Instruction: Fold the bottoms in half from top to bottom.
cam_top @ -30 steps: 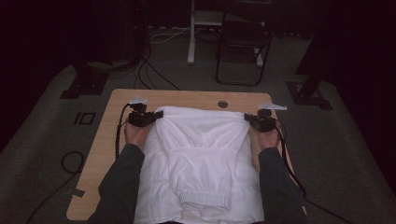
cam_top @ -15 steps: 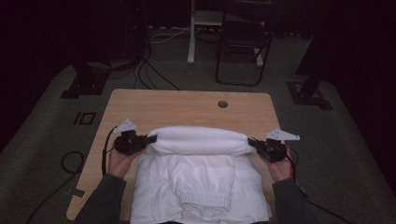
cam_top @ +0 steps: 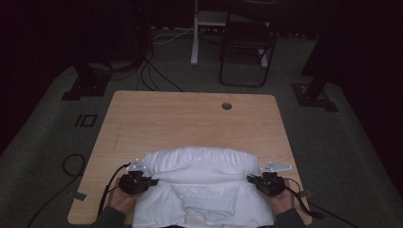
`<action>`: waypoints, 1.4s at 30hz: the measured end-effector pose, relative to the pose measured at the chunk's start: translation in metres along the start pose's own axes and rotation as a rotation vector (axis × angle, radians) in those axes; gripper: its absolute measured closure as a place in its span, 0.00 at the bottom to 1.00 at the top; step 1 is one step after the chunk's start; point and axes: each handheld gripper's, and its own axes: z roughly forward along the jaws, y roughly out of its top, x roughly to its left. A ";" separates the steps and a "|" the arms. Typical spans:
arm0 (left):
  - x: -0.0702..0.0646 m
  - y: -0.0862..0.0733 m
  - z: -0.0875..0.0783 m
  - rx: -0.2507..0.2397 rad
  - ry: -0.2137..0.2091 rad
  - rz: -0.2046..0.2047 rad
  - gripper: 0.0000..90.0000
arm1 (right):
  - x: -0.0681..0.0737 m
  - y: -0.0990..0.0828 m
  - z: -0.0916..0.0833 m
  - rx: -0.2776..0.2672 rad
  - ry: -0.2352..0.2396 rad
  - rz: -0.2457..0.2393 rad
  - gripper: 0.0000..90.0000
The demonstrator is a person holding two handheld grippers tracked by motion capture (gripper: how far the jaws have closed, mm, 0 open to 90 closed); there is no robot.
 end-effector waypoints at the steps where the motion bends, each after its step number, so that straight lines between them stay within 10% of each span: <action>1: 0.000 0.002 0.002 -0.004 0.011 0.003 0.94 | 0.000 0.000 0.004 0.009 -0.008 0.000 0.98; 11: 0.010 0.035 0.030 -0.036 0.141 0.048 0.95 | -0.020 0.017 0.022 -0.001 -0.093 0.020 0.98; 30: 0.055 0.098 0.078 -0.103 0.264 -0.031 0.95 | -0.067 0.074 0.066 0.011 -0.204 0.045 0.98; 37: 0.068 0.105 0.066 -0.094 0.137 -0.155 0.95 | -0.067 0.077 0.060 -0.005 -0.178 0.069 0.98; 42: 0.060 0.120 0.023 -0.248 0.071 -0.167 0.96 | -0.058 0.087 0.025 -0.134 -0.171 0.057 0.99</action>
